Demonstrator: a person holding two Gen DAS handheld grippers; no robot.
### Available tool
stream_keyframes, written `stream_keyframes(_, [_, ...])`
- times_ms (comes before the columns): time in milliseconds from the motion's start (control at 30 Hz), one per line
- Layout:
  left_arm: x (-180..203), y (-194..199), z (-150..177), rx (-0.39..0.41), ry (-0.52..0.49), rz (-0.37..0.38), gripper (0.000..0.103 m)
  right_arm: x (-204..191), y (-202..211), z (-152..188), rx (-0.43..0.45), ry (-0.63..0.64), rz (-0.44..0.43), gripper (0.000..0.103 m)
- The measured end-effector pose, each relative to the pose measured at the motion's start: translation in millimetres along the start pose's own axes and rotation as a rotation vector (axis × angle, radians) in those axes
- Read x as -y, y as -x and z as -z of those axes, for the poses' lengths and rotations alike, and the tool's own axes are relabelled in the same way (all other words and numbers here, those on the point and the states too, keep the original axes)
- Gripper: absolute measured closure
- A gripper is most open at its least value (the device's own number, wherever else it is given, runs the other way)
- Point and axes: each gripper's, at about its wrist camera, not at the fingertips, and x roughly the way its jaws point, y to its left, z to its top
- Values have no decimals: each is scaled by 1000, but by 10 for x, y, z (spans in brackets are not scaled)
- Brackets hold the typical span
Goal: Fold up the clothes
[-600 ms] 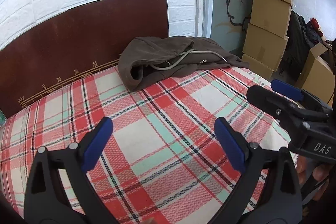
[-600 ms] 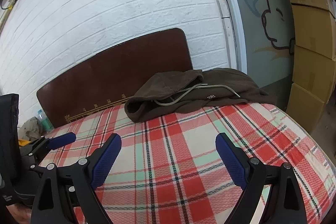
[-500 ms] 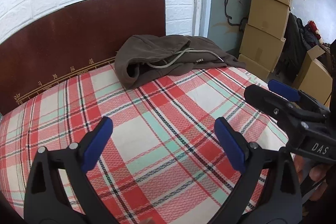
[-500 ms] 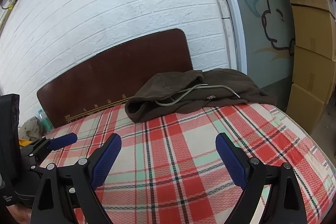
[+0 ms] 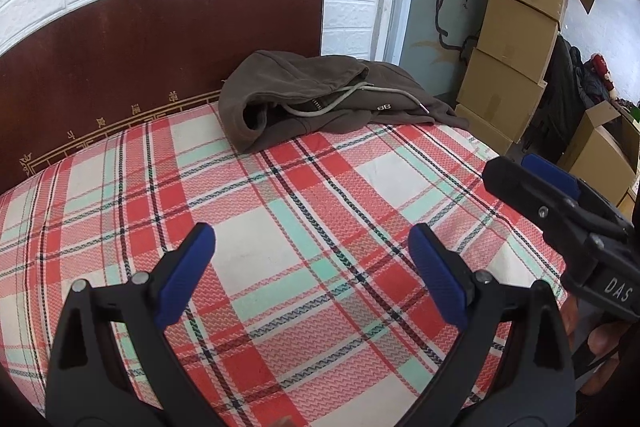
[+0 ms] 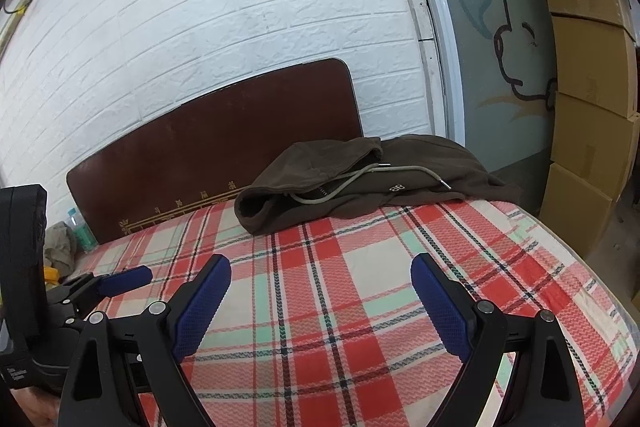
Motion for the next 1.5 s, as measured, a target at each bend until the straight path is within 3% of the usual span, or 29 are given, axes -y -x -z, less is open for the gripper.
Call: stream_keyframes(1500, [-183,-3,43,-29,81,18,5,-143,-39,20,-19,47,5,9])
